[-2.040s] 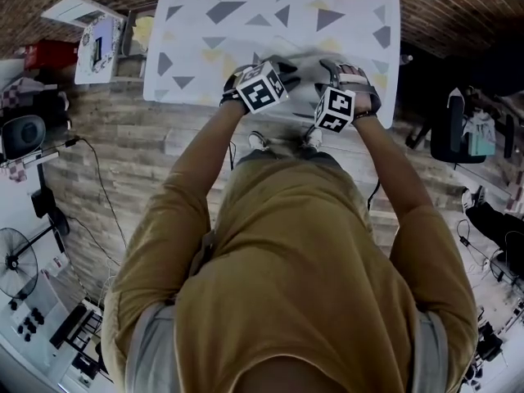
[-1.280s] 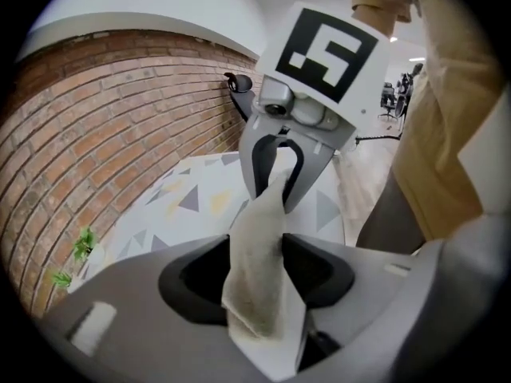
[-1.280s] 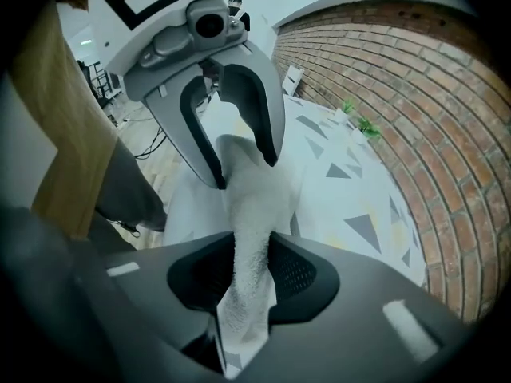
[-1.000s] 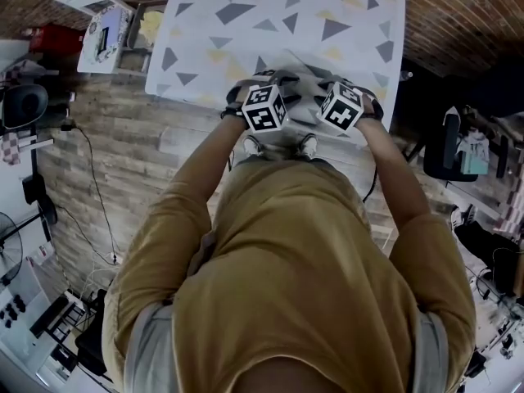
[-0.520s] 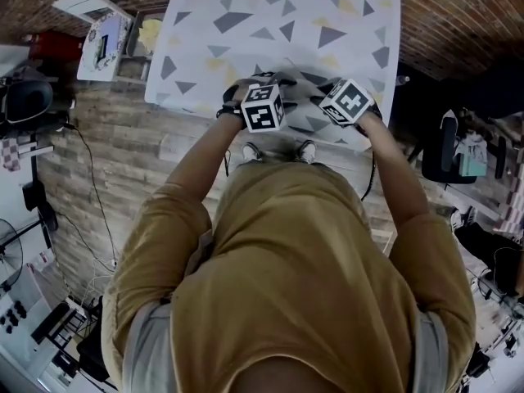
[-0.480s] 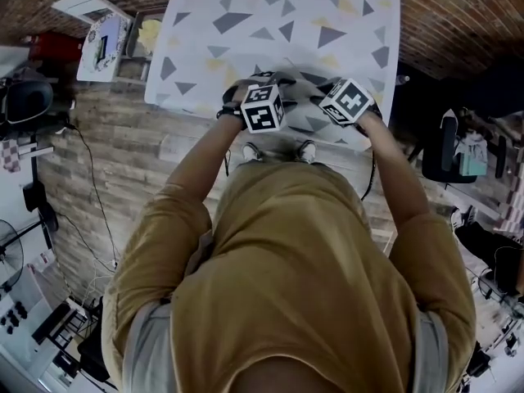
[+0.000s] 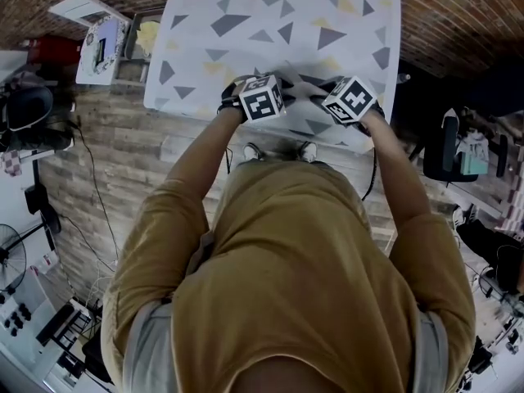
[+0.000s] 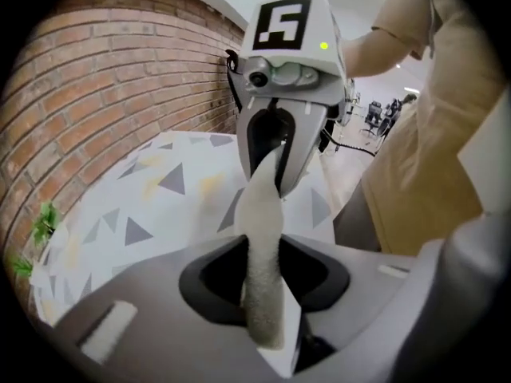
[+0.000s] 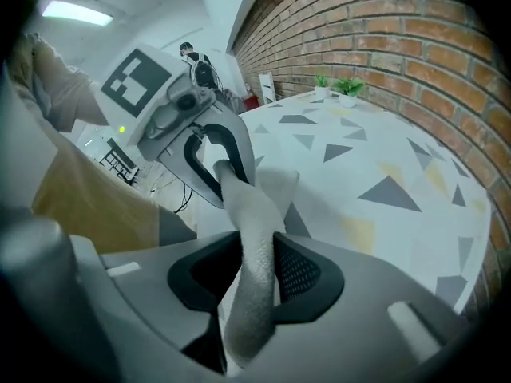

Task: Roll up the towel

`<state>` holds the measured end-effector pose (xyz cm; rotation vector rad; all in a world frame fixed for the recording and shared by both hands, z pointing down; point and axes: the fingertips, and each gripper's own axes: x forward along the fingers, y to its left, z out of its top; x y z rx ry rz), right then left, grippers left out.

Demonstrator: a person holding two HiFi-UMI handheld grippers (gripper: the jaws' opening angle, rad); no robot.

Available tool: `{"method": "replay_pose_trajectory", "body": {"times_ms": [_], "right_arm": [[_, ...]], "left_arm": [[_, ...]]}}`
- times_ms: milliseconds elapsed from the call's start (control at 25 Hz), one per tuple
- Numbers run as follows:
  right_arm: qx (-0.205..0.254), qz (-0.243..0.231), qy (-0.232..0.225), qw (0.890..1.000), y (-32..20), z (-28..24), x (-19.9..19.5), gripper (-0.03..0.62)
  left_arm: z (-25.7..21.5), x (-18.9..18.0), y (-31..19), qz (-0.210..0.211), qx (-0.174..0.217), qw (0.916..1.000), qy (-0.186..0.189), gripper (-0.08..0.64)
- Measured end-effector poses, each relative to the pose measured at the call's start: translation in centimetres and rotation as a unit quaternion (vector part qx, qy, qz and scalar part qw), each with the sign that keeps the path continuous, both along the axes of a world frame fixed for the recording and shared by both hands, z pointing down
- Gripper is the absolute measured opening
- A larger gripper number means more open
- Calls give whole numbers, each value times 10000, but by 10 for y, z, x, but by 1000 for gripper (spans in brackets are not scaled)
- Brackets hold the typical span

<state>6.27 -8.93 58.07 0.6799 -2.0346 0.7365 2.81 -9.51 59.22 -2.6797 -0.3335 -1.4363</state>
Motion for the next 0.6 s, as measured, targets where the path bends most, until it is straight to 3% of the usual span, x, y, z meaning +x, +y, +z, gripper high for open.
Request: {"method": "replay_pose_trajectory", "body": {"times_ms": [160, 360, 480, 600], "right_arm": [[340, 32, 249, 9991, -11, -13, 12, 101], [328, 282, 239, 9988, -19, -11, 23, 101], [242, 543, 273, 9979, -26, 0, 30, 100], [218, 748, 301, 9965, -33, 7, 36, 100]], "left_arm": [[-5, 3, -11, -131, -647, 9978, -104, 164], [5, 8, -25, 135, -1095, 9935, -284, 164], [8, 13, -36, 209, -1038, 9934, -447, 170], [10, 17, -51, 8, -844, 9955, -425, 206]]}}
